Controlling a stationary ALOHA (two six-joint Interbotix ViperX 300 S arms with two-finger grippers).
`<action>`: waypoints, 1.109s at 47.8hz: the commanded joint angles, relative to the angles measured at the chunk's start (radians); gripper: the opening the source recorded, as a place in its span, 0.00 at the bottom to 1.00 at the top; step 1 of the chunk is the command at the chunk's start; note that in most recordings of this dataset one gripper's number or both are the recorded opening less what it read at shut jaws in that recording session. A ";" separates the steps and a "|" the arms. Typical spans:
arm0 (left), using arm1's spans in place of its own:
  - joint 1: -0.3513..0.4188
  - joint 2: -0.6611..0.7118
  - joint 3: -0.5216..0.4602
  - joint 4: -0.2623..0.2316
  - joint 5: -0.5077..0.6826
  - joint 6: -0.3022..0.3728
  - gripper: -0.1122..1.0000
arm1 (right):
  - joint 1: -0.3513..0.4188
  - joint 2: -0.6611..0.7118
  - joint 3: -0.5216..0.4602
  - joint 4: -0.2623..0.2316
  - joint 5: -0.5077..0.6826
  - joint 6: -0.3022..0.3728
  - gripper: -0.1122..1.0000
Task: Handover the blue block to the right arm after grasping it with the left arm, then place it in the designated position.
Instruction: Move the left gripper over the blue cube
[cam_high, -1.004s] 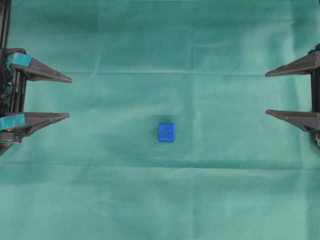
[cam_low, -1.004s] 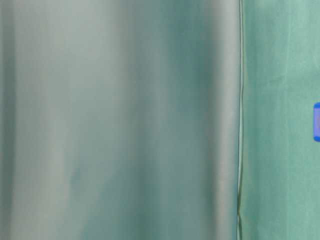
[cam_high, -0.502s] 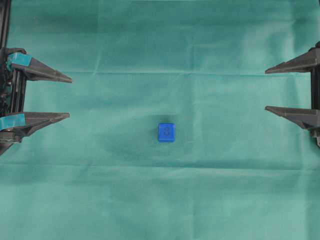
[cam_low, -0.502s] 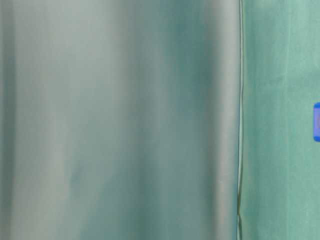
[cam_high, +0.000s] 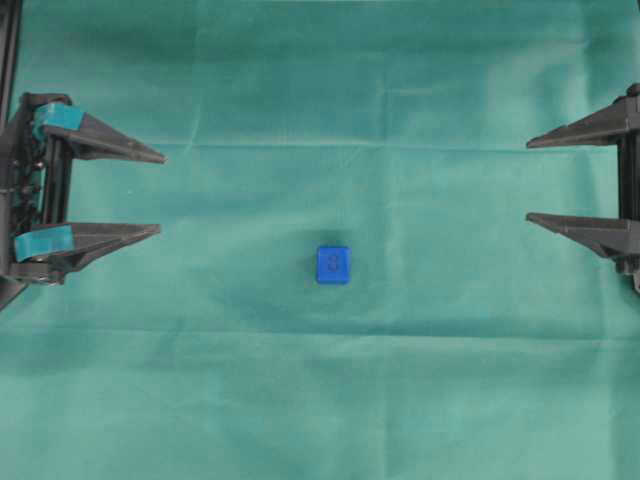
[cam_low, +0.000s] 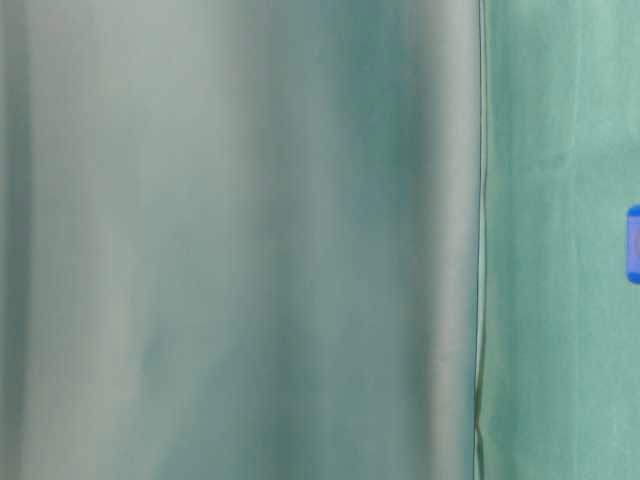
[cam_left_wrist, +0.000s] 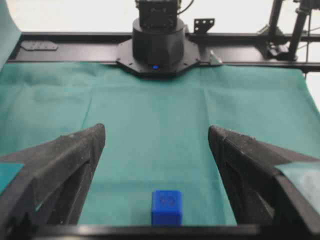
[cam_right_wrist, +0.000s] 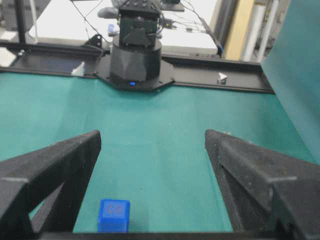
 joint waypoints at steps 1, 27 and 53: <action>0.000 0.031 -0.040 -0.002 -0.035 0.003 1.00 | -0.002 0.008 -0.025 -0.003 -0.008 -0.002 0.95; 0.002 0.261 -0.193 -0.002 -0.104 0.005 1.00 | 0.000 0.017 -0.021 -0.005 -0.009 -0.003 0.95; 0.017 0.506 -0.430 -0.002 -0.072 0.014 1.00 | 0.000 0.021 -0.021 -0.005 -0.009 -0.003 0.95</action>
